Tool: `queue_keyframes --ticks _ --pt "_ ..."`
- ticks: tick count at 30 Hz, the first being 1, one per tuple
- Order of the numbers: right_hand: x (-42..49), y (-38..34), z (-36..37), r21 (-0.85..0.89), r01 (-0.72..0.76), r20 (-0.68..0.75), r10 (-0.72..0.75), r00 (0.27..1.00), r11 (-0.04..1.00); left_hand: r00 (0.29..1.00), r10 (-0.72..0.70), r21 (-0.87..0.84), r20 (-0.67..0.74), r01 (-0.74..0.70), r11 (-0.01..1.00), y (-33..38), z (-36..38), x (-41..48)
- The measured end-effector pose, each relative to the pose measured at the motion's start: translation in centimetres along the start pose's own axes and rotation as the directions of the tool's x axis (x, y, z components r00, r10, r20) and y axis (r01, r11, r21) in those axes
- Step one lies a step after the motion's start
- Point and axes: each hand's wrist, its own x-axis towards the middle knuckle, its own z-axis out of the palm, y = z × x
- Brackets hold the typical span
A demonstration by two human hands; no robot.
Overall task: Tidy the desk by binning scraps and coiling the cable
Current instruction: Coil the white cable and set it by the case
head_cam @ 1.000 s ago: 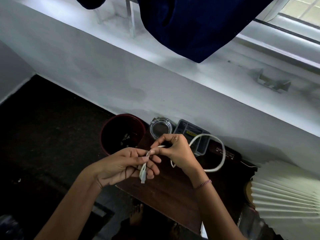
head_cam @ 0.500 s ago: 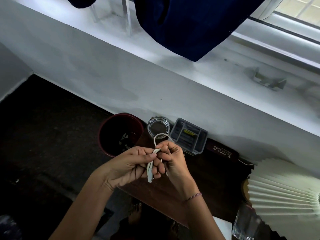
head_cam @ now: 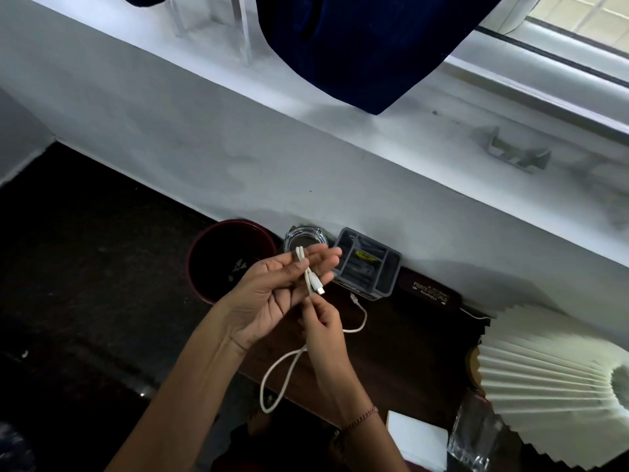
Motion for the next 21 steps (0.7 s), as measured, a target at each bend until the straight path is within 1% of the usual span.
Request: queue_keyframes --ticks 3,7,10,12,15,17,19,21 --pt "-0.5 -0.7 0.3 -0.166 0.074 0.052 -0.066 0.996 0.983 0.993 0.084 0.074 -0.084 -0.078 0.994 0.2 -0.2 0.1" --pt "-0.6 -1.6 0.6 -0.373 0.113 0.099 -0.081 0.992 0.921 0.958 0.181 0.192 -0.221 -0.140 0.971 0.7 -0.7 0.1" --pt "-0.6 -2.1 1.1 -0.536 0.159 0.078 -0.138 0.987 0.829 0.912 0.262 0.285 -0.315 -0.172 0.943 1.2 -1.1 -0.1" --pt "-0.8 -2.6 1.3 -0.643 0.186 0.066 -0.188 0.980 0.743 0.886 0.304 0.356 -0.350 -0.174 0.918 1.5 -1.6 -0.5" --pt "-1.0 -3.4 1.2 -0.788 0.248 0.100 -0.281 0.955 0.563 0.872 0.320 0.520 -0.371 -0.091 0.849 1.5 -2.5 -1.0" --pt "-1.0 -4.2 1.0 -0.844 0.277 0.123 -0.337 0.934 0.460 0.893 0.264 0.549 -0.365 -0.022 0.836 1.5 -2.8 -1.4" --pt "-0.9 -4.9 0.7 -0.871 0.294 0.155 -0.347 0.925 0.394 0.912 0.167 0.568 -0.375 0.083 0.819 1.5 -2.8 -1.8" --pt "-0.6 -5.6 0.3 -0.876 0.301 0.187 -0.309 0.932 0.377 0.912 0.062 0.586 -0.405 0.207 0.783 1.6 -2.9 -1.9"
